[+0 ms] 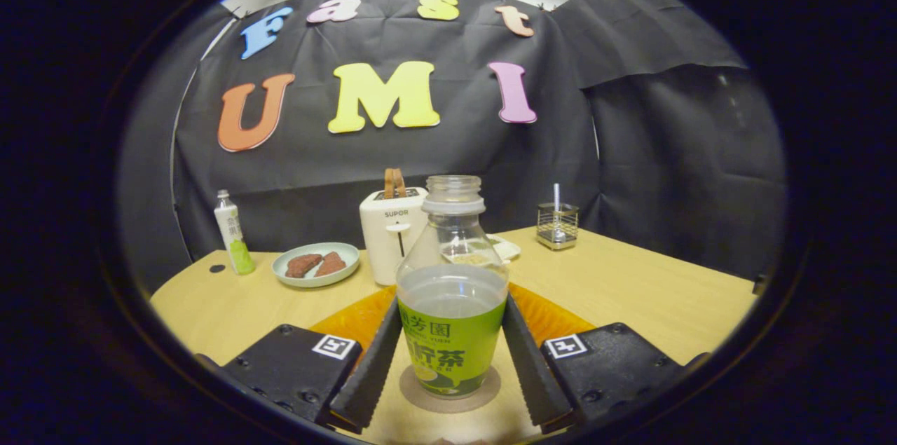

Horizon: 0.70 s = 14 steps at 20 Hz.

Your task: Take the bottle from table, then pour the juice into the cup, finally place the bottle on the coaster

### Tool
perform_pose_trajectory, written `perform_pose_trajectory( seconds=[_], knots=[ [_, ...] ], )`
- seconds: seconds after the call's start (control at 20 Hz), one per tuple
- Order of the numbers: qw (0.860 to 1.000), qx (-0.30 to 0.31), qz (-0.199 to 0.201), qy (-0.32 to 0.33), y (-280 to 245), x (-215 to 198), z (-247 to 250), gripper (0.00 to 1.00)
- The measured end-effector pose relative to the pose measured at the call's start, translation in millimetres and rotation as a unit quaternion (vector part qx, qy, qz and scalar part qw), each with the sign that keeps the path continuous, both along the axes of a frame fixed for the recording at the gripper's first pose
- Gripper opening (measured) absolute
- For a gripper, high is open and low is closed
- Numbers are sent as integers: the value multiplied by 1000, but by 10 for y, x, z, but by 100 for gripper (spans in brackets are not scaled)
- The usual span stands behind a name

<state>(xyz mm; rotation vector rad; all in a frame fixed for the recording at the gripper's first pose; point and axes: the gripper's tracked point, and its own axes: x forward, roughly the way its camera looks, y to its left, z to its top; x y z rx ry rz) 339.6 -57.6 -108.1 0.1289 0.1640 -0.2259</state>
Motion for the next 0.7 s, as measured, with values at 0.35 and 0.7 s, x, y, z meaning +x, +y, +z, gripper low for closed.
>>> perform_pose_trajectory(
  seconds=[0.35,0.7],
  knots=[
    [999,-31,39,7,128,-41,89,100],
    [998,-42,36,-9,59,-334,443,100]
  ],
)
